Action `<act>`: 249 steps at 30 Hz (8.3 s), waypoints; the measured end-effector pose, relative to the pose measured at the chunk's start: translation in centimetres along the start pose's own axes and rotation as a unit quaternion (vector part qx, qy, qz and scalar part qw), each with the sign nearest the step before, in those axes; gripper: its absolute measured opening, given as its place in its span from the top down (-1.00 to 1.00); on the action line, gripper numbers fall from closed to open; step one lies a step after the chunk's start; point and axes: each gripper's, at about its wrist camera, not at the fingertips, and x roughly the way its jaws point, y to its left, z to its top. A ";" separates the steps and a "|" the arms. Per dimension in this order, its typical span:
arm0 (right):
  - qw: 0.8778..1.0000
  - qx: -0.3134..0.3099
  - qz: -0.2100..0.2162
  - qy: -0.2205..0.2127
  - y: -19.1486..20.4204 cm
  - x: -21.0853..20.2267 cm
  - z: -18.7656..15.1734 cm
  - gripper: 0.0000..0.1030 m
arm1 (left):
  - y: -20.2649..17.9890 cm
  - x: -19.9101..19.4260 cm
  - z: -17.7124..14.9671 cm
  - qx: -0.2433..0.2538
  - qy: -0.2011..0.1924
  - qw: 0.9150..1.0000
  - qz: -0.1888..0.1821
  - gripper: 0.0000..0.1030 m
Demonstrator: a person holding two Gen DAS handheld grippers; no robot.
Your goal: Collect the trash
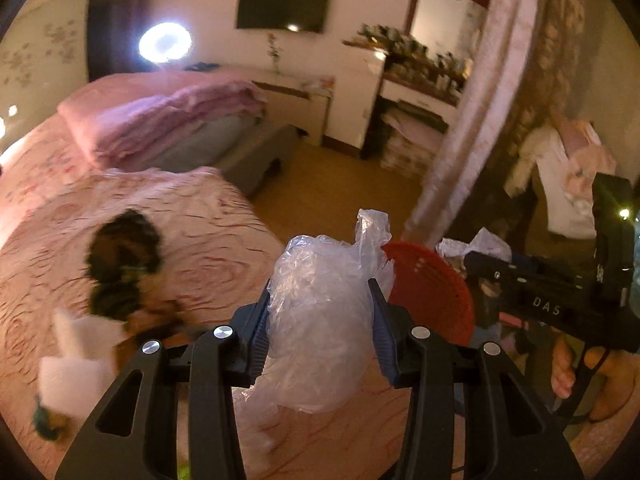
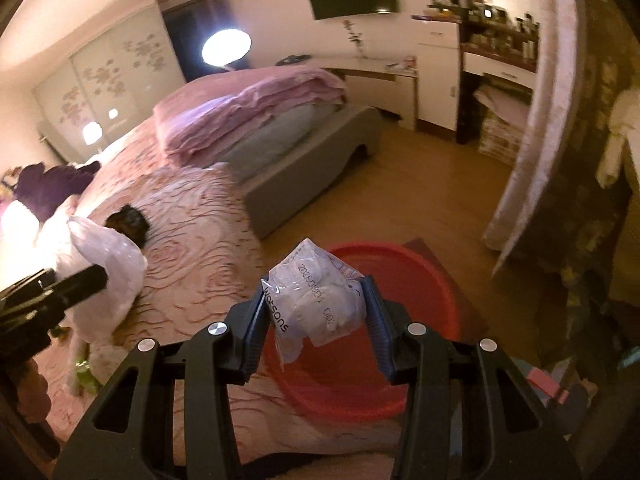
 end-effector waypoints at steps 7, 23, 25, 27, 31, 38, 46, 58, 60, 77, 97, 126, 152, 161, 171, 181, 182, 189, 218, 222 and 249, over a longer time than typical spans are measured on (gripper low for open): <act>0.999 0.025 -0.027 0.015 -3.0 1.1 -1.1 0.16 | -4.0 4.3 0.8 0.043 0.031 0.998 -0.030 0.18; 0.996 0.058 -0.024 0.058 -5.7 3.8 -2.3 0.04 | -6.8 10.9 -0.4 0.056 0.109 0.991 -0.046 -0.18; 0.996 0.061 -0.025 0.058 -6.0 3.7 -2.5 -0.06 | -6.5 10.7 -0.5 0.055 0.106 0.992 -0.044 -0.30; 0.996 0.065 -0.024 0.058 -6.2 3.6 -2.6 -0.12 | -6.5 10.7 -0.5 0.054 0.105 0.992 -0.042 -0.35; 0.996 0.066 -0.026 0.057 -6.2 3.5 -2.5 -0.16 | -6.2 10.6 -0.6 0.045 0.104 0.993 -0.040 -0.38; 0.996 0.062 -0.027 0.055 -5.9 3.3 -2.5 -0.16 | -5.5 9.7 -0.8 0.035 0.095 0.994 -0.030 -0.40; 0.997 0.055 -0.027 0.048 -5.2 2.6 -2.5 -0.16 | -4.0 7.3 -0.2 0.021 0.060 0.998 -0.003 -0.46; 0.999 0.009 0.002 0.041 -1.4 2.5 -2.6 -0.16 | -1.8 4.0 -1.1 -0.004 0.033 0.999 0.030 -0.50; 0.999 0.002 0.009 0.042 -0.8 2.4 -2.6 -0.17 | -1.4 3.3 -1.4 -0.009 0.030 0.999 0.035 -0.50; 0.993 -0.068 0.070 0.060 6.4 2.9 -3.1 -0.27 | 8.0 -5.9 -3.6 -0.091 -0.029 0.988 0.119 -0.51; 0.983 -0.120 0.112 0.078 12.0 3.8 -3.4 -0.27 | 14.4 -8.2 -12.5 -0.175 0.025 0.973 0.151 -0.50; 0.939 -0.247 0.202 0.127 21.3 4.4 -6.4 -0.26 | 14.7 -7.7 -13.9 -0.180 0.028 0.974 0.131 0.27; 0.917 -0.263 0.265 0.139 23.5 2.8 -7.5 0.43 | 15.7 -11.7 -13.7 -0.177 -0.005 0.969 0.171 0.27; 0.924 -0.255 0.267 0.102 21.9 0.0 -6.6 0.43 | 14.6 -12.3 -12.4 -0.166 -0.022 0.971 0.168 0.27; 0.923 -0.268 0.271 0.057 23.0 -1.9 -4.8 0.43 | 14.7 -13.1 -11.9 -0.157 -0.035 0.972 0.173 0.27; 0.941 -0.252 0.222 0.032 21.8 -1.1 -3.1 0.43 | 13.9 -12.5 -9.8 -0.141 -0.046 0.975 0.163 0.28; 0.944 -0.248 0.217 0.028 21.4 -1.0 -2.8 0.43 | 13.7 -12.4 -9.6 -0.139 -0.046 0.976 0.162 0.28; 0.957 -0.221 0.186 0.007 19.0 -1.2 -1.2 0.43 | 12.0 -11.1 -7.2 -0.115 -0.053 0.982 0.143 0.35; 0.985 -0.119 0.127 0.024 10.4 1.1 -1.6 0.43 | 3.1 -4.2 -9.4 0.023 0.050 0.998 0.010 -0.19; 0.986 -0.110 0.122 0.022 9.6 0.9 -1.6 0.43 | 1.3 -2.6 -10.2 0.100 0.079 0.992 0.002 -0.19; 0.990 -0.063 0.119 0.041 6.0 2.0 -1.5 0.43 | -0.5 3.2 -8.9 0.159 0.157 0.974 -0.029 -0.08</act>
